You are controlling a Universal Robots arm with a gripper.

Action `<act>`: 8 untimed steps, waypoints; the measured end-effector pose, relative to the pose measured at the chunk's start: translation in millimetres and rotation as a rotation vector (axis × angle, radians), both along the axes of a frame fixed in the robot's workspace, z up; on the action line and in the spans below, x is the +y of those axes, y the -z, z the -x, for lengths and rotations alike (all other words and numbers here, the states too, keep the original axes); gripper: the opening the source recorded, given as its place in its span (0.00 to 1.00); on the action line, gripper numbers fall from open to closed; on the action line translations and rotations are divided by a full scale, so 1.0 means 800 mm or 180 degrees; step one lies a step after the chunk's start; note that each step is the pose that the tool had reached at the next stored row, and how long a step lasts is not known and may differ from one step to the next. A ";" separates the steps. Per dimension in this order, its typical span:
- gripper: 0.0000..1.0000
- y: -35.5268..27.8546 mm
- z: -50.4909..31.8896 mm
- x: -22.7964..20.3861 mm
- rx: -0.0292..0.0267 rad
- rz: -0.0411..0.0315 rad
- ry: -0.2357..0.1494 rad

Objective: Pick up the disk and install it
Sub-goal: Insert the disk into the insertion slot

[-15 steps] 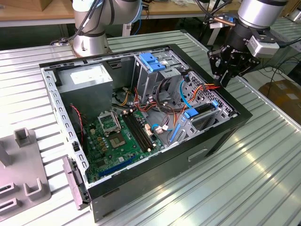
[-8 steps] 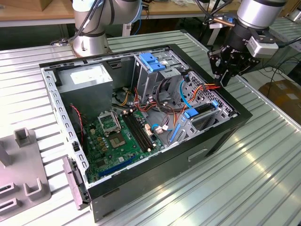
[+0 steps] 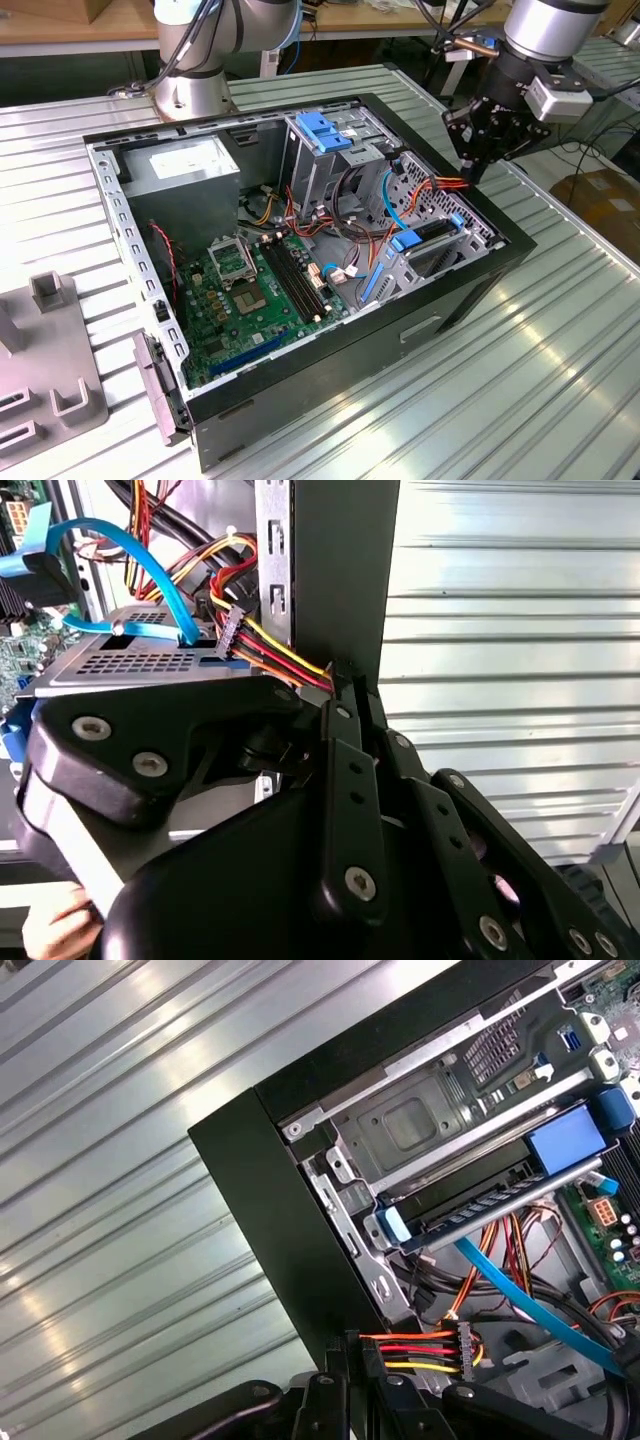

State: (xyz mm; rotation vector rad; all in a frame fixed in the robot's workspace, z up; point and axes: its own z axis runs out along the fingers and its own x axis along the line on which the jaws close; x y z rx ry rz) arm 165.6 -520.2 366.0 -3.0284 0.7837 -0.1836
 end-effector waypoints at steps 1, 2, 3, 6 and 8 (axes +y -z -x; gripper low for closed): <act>0.16 -0.0006 0.000 -0.0001 0.0000 0.0007 0.0012; 0.16 -0.0012 0.000 -0.0001 0.0000 0.0010 0.0050; 0.16 -0.0018 0.000 -0.0001 0.0000 0.0010 0.0075; 0.16 -0.0030 0.000 0.0000 0.0000 0.0010 0.0155; 0.16 -0.0031 0.004 0.0000 0.0000 0.0011 0.0162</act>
